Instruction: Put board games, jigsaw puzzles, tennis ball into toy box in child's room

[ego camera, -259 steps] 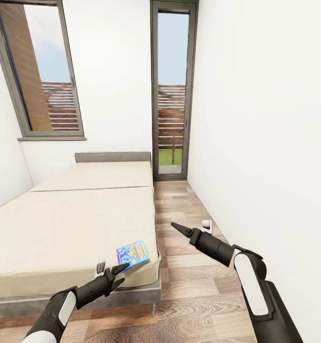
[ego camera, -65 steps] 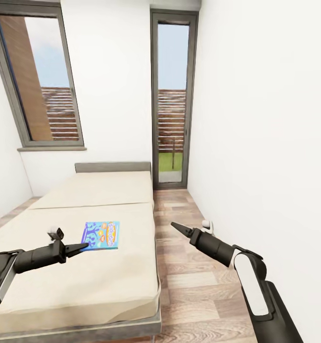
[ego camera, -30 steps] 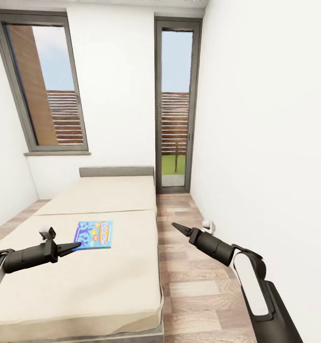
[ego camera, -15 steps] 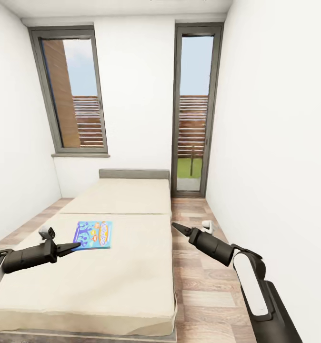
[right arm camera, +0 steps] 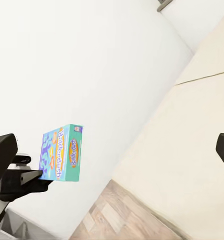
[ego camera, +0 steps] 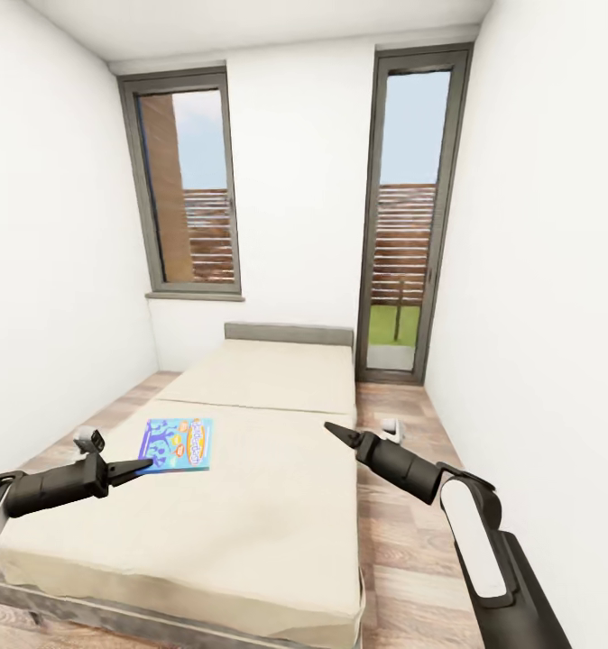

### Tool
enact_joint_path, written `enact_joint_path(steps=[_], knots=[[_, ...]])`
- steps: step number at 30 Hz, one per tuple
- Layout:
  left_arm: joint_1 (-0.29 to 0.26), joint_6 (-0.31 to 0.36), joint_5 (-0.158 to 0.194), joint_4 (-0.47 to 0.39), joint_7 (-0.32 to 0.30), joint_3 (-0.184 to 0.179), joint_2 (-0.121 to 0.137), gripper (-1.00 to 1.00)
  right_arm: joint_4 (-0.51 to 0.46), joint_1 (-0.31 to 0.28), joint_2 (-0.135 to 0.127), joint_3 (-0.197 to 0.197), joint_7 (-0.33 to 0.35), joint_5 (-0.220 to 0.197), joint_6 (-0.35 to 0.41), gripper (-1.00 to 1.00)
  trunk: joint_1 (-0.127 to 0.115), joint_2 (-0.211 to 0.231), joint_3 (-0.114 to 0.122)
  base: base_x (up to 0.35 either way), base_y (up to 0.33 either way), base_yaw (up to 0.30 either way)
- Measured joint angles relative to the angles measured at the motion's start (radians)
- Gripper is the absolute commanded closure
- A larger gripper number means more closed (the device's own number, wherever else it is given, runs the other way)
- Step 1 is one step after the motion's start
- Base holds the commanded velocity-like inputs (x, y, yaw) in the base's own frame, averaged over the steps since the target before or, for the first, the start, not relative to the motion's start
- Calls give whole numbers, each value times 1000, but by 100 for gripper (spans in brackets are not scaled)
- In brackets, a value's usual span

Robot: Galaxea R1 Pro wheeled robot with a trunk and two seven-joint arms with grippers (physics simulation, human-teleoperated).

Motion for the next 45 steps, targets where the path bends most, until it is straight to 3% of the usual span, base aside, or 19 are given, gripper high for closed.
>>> enact_joint_path(steps=[12, 45], knots=[[0, 0, 2, 0, 0, 1, 0, 100, -6, 0, -3, -2, 0, 5, 0, -100, -46, 84, 38, 0, 0, 55], [0, 0, 0, 2, 0, 3, 0, 100, -3, 0, 0, 0, 0, 10, 0, -100, -173, 315, 142, 0, 0, 279]])
